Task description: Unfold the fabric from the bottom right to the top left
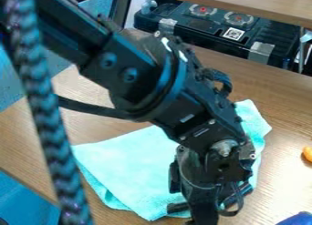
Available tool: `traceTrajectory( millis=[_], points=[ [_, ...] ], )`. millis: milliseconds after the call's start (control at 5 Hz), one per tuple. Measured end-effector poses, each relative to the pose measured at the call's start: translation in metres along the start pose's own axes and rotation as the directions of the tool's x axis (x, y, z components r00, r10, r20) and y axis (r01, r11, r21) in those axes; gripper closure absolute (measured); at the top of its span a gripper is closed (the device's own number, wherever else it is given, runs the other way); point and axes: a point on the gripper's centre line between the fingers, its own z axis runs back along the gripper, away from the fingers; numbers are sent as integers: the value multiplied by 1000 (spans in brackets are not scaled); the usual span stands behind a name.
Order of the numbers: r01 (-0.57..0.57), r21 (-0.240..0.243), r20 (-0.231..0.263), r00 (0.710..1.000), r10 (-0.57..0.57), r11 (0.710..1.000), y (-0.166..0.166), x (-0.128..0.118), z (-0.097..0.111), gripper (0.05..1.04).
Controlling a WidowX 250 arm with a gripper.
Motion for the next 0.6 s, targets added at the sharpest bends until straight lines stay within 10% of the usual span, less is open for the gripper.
traceTrajectory(
  millis=[200,600],
  points=[
    [-4,0,-4,1000,4,1000,1,7,-2,131],
    [-30,5,-31,999,30,1000,6,10,-8,721]
  ],
)
